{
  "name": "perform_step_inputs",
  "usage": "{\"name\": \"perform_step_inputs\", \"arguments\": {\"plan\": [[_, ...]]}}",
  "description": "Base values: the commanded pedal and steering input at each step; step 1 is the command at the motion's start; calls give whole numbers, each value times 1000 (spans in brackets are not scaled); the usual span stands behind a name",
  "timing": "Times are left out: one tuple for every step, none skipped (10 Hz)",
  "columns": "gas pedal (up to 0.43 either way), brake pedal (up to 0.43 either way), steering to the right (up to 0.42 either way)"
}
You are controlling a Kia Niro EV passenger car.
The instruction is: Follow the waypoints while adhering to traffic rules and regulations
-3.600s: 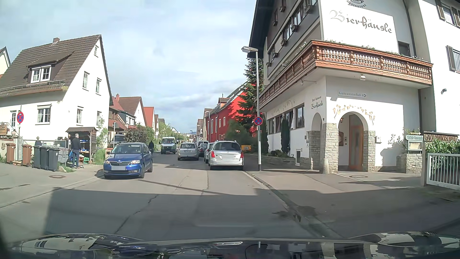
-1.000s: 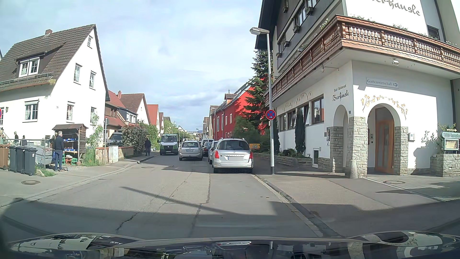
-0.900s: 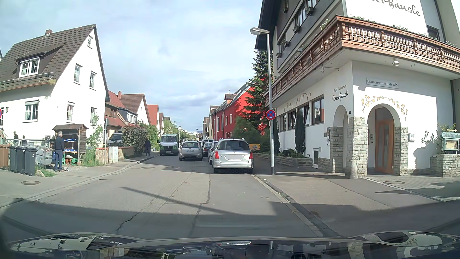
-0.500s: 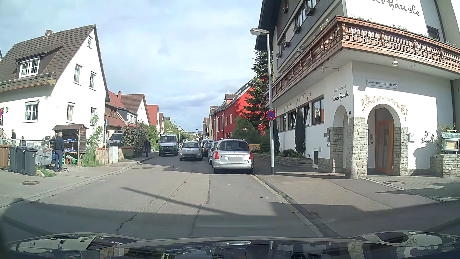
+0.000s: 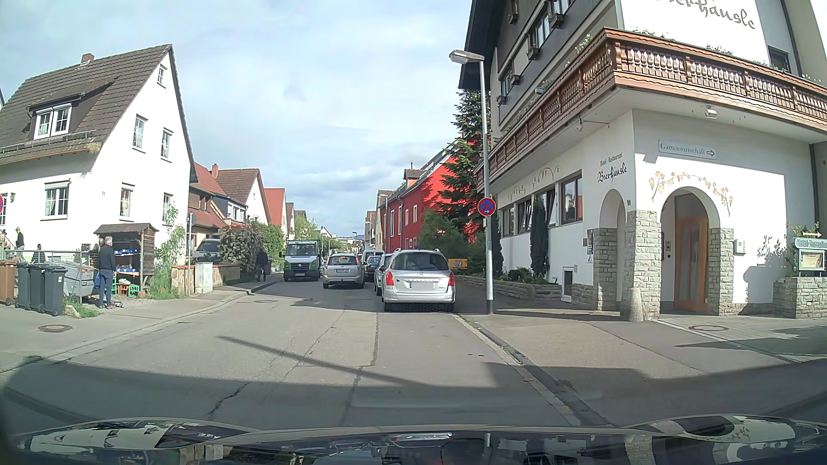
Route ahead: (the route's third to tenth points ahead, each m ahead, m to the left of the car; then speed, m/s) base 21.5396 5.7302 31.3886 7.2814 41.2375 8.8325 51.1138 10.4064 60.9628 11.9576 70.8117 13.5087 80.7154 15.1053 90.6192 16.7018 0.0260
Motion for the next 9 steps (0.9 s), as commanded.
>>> {"name": "perform_step_inputs", "arguments": {"plan": [[0,220,-43],[0,213,-43],[0,220,-43],[0,220,-43],[0,220,-43],[0,220,-43],[0,226,-43],[0,220,-43],[0,220,-43]]}}
